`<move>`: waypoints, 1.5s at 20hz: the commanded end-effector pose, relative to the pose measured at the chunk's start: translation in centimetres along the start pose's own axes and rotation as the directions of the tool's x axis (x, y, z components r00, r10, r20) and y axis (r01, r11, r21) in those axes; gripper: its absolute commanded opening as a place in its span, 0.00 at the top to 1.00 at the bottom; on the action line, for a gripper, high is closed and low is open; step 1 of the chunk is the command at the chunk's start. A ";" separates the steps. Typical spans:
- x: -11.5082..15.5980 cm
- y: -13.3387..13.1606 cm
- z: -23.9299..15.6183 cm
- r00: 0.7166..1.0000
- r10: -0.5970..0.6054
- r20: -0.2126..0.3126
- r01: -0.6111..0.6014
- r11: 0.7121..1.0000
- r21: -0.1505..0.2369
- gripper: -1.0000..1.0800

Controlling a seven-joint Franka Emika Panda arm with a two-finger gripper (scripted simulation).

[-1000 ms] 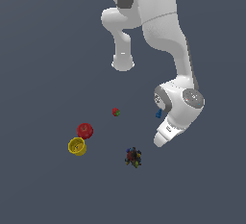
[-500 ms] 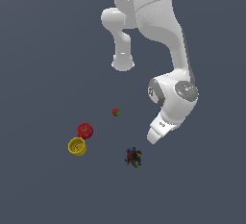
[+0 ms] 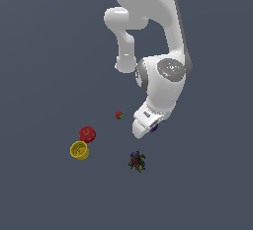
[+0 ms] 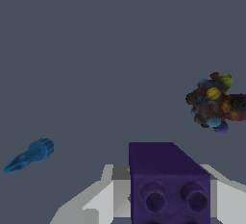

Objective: Pick up a designated object from a clutter of objects.

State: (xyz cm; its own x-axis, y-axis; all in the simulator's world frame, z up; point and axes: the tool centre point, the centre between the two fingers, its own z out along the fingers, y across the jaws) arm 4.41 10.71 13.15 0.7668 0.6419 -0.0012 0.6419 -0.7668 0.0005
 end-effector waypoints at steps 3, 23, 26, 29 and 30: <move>-2.9 3.0 -4.1 1.000 0.000 -0.001 0.000 1.000 0.001 1.00; -14.0 15.3 -20.4 1.000 -0.001 -0.002 0.001 1.000 0.002 1.00; -14.7 16.2 -21.6 1.000 0.000 -0.002 0.000 1.000 0.001 1.00; -15.1 16.8 -22.2 1.000 0.000 -0.001 0.000 1.000 0.001 1.00; -15.2 17.0 -22.4 1.000 0.000 -0.001 0.000 1.000 0.001 1.00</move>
State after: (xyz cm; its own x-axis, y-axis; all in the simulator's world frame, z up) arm 3.63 -11.74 35.26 0.7674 0.6411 0.0007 0.6411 -0.7674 0.0002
